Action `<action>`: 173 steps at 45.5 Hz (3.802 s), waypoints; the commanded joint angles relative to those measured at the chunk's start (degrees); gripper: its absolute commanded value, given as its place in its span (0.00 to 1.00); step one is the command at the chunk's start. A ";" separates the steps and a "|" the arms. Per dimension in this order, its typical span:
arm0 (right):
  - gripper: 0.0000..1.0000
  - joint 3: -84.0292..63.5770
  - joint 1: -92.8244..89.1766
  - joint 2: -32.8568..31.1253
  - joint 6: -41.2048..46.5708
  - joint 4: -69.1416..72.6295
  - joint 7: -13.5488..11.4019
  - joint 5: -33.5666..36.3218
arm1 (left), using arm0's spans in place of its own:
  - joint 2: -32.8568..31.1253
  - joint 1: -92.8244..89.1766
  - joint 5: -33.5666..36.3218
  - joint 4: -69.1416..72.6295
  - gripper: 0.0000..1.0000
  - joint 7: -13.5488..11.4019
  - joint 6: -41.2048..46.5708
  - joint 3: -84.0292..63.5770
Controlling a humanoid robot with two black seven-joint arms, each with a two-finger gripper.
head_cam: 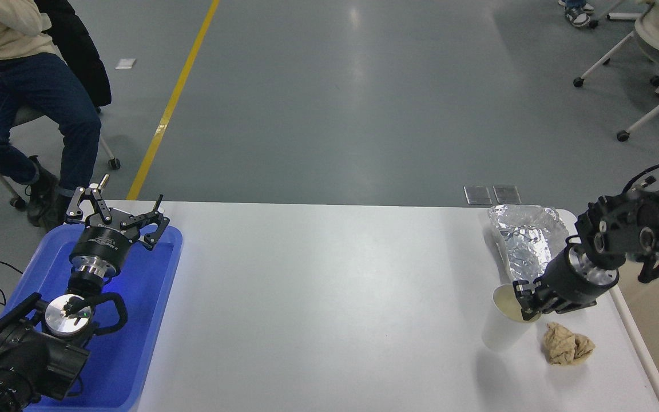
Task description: Pick up paper cup place in dustbin
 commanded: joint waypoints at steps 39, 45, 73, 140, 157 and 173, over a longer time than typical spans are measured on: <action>0.00 -11.21 23.15 -12.89 5.52 0.97 -0.36 -6.52 | 0.00 0.00 0.00 0.02 1.00 0.00 0.00 0.00; 0.00 -15.34 23.15 -14.82 5.52 -2.11 -0.28 -5.64 | 0.00 0.00 0.00 -0.07 1.00 0.00 0.00 0.00; 0.00 -8.86 -11.36 -25.54 5.52 -37.07 -0.37 4.47 | 0.00 0.00 0.00 0.02 1.00 -0.09 0.00 0.00; 0.05 41.08 -65.09 -7.97 -41.24 -62.40 -11.88 4.38 | 0.00 0.00 0.00 0.02 1.00 -0.09 0.00 0.00; 1.00 41.52 -65.00 -8.49 -44.67 -62.14 -11.70 4.91 | 0.00 0.00 0.00 0.02 1.00 -0.09 0.00 0.00; 1.00 41.43 -65.00 -8.85 -44.67 -62.23 -11.70 4.91 | 0.00 0.00 0.00 0.02 1.00 -0.09 0.00 0.00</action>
